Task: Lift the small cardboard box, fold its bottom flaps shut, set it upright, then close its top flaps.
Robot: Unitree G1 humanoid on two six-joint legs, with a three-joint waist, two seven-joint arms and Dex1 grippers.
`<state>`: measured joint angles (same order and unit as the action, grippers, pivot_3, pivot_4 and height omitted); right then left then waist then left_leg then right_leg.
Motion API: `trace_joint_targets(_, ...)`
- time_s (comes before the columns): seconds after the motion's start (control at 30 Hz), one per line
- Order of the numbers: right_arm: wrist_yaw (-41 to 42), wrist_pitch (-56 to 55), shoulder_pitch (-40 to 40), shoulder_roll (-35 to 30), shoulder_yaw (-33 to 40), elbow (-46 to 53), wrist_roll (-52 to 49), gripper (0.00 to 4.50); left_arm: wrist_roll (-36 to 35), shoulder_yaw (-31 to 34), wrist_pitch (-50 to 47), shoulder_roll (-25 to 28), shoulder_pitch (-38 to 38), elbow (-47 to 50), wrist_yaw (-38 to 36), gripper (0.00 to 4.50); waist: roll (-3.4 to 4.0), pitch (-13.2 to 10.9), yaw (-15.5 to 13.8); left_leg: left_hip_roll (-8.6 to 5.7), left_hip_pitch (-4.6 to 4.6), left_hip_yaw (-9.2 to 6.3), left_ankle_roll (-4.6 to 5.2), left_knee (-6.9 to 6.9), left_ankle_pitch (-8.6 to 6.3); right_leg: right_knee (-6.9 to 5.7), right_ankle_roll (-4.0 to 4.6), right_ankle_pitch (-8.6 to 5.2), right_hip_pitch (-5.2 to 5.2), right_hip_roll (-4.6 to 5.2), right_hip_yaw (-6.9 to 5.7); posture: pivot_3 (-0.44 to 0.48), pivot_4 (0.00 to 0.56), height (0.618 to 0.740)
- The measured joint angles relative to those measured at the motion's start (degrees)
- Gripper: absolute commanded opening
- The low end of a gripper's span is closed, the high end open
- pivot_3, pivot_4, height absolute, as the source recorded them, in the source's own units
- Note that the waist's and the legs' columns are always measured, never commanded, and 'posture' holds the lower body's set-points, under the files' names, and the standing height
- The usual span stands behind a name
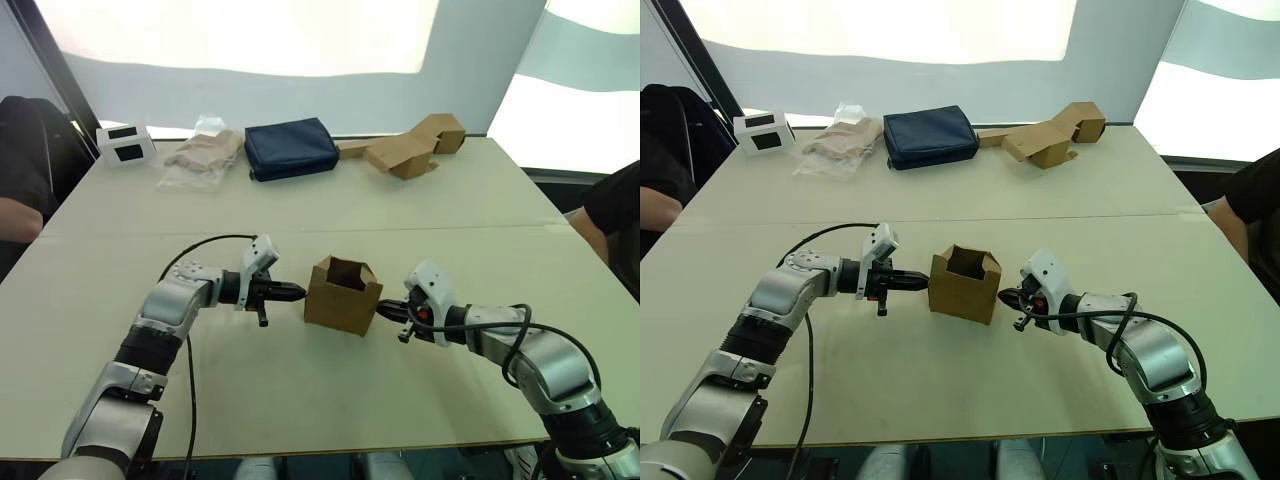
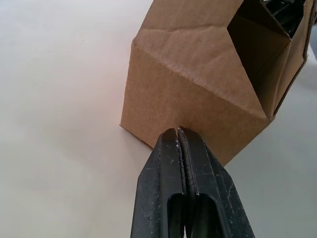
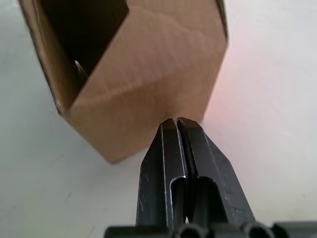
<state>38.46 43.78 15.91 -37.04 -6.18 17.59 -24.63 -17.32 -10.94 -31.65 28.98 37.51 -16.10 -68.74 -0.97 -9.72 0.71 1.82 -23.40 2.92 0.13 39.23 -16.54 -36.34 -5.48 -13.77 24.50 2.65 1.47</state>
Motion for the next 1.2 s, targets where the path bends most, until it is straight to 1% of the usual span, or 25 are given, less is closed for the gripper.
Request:
trace_joint_targets(0.17, -0.16, -0.27, 0.02, 0.96, 0.63, 0.0, -0.17, 0.0, 0.06, -1.19, -0.42, 1.92, -0.79, 2.39, -2.36, 0.02, 0.0, 0.0, -0.04, 0.0, 0.0, 0.01, 0.0, 0.0, 0.0, 0.01, 0.0, 0.0, 0.0, 0.02, 0.0, 0.0, 0.15, 0.74)
trace_joint_targets(0.3, 0.08, -0.27, 0.02, 1.07, 0.7, -0.01, -0.17, 0.0, -0.22, -1.32, -1.64, 2.39, -1.52, 4.07, -3.32, 0.02, 0.0, 0.0, -0.09, 0.0, -0.01, 0.0, 0.0, 0.0, 0.0, 0.01, 0.0, 0.0, 0.0, 0.02, 0.0, 0.0, 0.15, 0.74)
trace_joint_targets(0.53, 0.83, -0.69, 0.15, 1.43, 0.69, -1.94, 0.19, 0.0, -0.13, -1.68, -1.65, 3.08, -2.27, 5.54, -3.33, 0.02, 0.0, 0.0, -0.07, 0.0, 0.0, 0.01, 0.0, 0.0, 0.0, 0.01, 0.01, 0.0, 0.0, 0.02, 0.01, 0.0, 0.15, 0.74)
trace_joint_targets(0.7, 1.48, -4.65, 0.15, 0.26, 0.75, -5.4, 3.39, 0.0, -0.17, -1.37, -1.52, 4.16, -2.28, 5.31, -3.24, 0.02, 0.0, 0.0, -0.06, -0.01, 0.0, 0.02, 0.0, 0.0, 0.0, 0.01, 0.01, -0.01, 0.0, 0.02, 0.0, 0.0, 0.15, 0.74)
trace_joint_targets(0.77, 1.49, -6.25, 0.16, 0.98, 2.1, -6.95, 3.41, 0.0, -0.47, -0.42, -1.53, 4.16, -2.22, 4.94, -2.96, 0.02, 0.0, 0.0, -0.06, -0.01, 0.0, 0.01, 0.0, 0.0, 0.0, 0.01, 0.01, 0.0, 0.0, 0.02, 0.0, 0.0, 0.15, 0.74)
trace_joint_targets(0.83, 1.55, -7.16, 1.47, 3.44, 5.9, -7.64, 0.62, 0.0, -2.19, 1.81, -1.97, 3.87, -1.78, 4.96, -2.0, 0.02, 0.0, 0.0, 0.0, 0.0, 0.0, 0.01, 0.0, 0.0, 0.0, 0.0, 0.0, 0.0, 0.0, 0.01, 0.01, 0.0, 0.15, 0.74)
trace_joint_targets(0.93, 2.66, -7.64, 4.25, 4.37, 9.27, -6.76, -2.75, 0.0, -4.45, 3.87, -3.08, 2.55, -0.38, 6.12, -1.15, 0.02, 0.0, 0.0, -0.04, 0.01, 0.0, -0.01, 0.0, 0.0, 0.0, 0.0, -0.01, 0.01, -0.01, 0.02, 0.0, 0.0, 0.15, 0.74)
trace_joint_targets(1.1, 5.39, -7.56, 4.75, 5.04, 7.72, -6.18, -4.47, 0.0, -6.94, 4.77, -5.06, 0.34, 0.25, 7.24, 0.09, 0.02, 0.0, 0.0, -0.06, 0.0, -0.02, -0.03, 0.0, -0.01, 0.0, 0.0, -0.02, 0.01, -0.01, 0.02, -0.02, 0.0, 0.15, 0.74)
trace_joint_targets(1.2, 6.78, -7.54, 4.68, 6.15, 5.8, -6.58, -4.48, 0.0, -6.75, 4.11, -5.02, -0.68, 0.27, 7.22, 0.71, 0.02, 0.0, 0.0, -0.04, 0.0, -0.01, -0.02, 0.0, -0.01, 0.0, 0.0, -0.02, 0.01, -0.01, 0.02, -0.02, 0.0, 0.15, 0.74)
